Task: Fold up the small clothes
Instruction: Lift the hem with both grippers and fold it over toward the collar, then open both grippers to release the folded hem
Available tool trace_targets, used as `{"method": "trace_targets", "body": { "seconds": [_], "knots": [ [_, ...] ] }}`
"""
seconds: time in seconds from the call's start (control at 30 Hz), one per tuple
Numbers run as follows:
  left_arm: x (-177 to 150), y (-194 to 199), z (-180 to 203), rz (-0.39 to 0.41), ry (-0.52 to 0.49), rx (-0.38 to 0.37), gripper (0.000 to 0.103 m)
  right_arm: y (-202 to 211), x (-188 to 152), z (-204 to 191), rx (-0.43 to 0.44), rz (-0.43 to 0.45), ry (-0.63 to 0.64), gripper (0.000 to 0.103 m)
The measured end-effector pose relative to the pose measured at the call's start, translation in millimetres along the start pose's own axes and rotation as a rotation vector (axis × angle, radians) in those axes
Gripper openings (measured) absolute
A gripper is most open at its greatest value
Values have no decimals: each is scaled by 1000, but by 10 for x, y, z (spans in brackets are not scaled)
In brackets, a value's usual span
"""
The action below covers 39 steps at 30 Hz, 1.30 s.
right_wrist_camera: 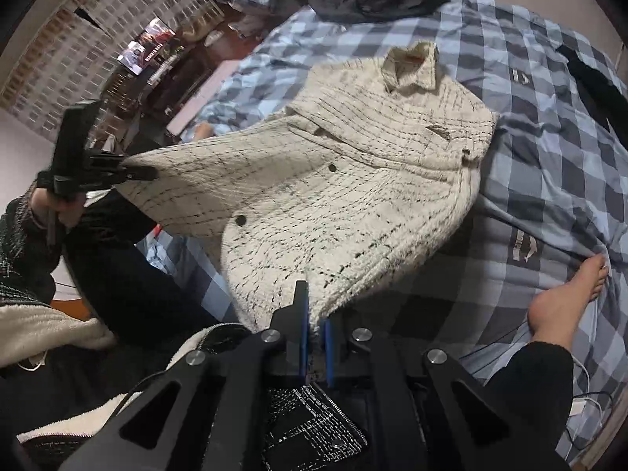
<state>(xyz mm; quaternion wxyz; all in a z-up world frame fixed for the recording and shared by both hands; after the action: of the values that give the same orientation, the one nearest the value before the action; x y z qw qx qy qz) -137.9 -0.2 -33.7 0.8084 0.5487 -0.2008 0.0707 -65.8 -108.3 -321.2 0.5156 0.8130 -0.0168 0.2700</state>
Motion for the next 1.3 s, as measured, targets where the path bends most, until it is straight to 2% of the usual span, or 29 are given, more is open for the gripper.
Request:
{"method": "trace_targets", "body": {
  "seconds": [0.17,0.23,0.33,0.47,0.57,0.63,0.67,0.7,0.73,0.77,0.83,0.87,0.9,1.0,1.03,1.07,1.1,1.13,1.2,1.3],
  "knots": [
    [408,-282,-416,-10,99,23,3,-308,313,299,-10,-45,-71,3],
    [705,-386,-554,12,120,17,3,-373,651,479,-13,-10,-90,3],
    [1438,-598,-888,95,144,54,3,-417,1190,826,-28,71,-132,3],
    [2362,-981,-1339,167,177,121,3,-685,1951,1493,-82,122,-228,3],
    [3107,-1424,-1678,246,209,153,4,-1070,2625,1987,-103,151,-301,3],
    [3493,-1887,-1912,285,253,127,4,-1402,3008,2304,-97,192,-378,3],
    [3579,-2142,-2004,262,267,103,4,-1529,3110,2406,-93,201,-402,5],
    [3613,-2501,-2105,203,299,41,4,-1741,3212,2574,-86,194,-442,7],
    [3563,-2712,-2181,150,330,21,4,-2060,3247,2839,-84,162,-530,9],
    [3468,-2873,-2256,108,360,20,5,-2201,3217,2977,-92,148,-599,10],
    [3251,-3030,-2399,90,359,72,5,-2465,3017,3289,-126,176,-772,14],
    [3161,-3048,-2416,85,339,85,5,-2502,2980,3331,-143,191,-773,24],
    [3101,-3043,-2415,85,320,79,6,-2524,2918,3366,-174,202,-749,37],
    [3058,-2858,-2405,135,291,77,12,-2393,2729,3421,-363,152,-609,39],
    [3107,-2757,-2430,163,271,98,14,-2304,2747,3427,-393,168,-578,39],
    [3179,-2655,-2486,195,252,138,14,-2139,2779,3419,-459,200,-521,39],
    [3262,-2498,-2534,243,233,185,14,-1972,2819,3365,-534,228,-443,43],
    [3355,-2398,-2584,272,236,194,14,-1830,2863,3199,-584,249,-343,47],
    [3477,-2197,-2655,318,266,185,14,-1830,2856,2886,-543,229,-265,73],
    [3458,-2058,-2605,320,243,207,14,-2179,2709,2077,-348,103,-153,75]
  ]
}}
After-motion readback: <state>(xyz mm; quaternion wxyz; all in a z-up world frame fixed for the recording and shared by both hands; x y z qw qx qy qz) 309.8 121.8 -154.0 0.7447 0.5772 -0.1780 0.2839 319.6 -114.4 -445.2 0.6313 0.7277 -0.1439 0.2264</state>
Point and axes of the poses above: each gripper's, at about its wrist camera, not at the fingertips, and y roughly against the way its jaws point, z to its right, x to its top, the point moved 10 cm from there along -y, roughly the way its jaws point, and after that the axes turned 13 degrees about z, right-handed, at the moved point
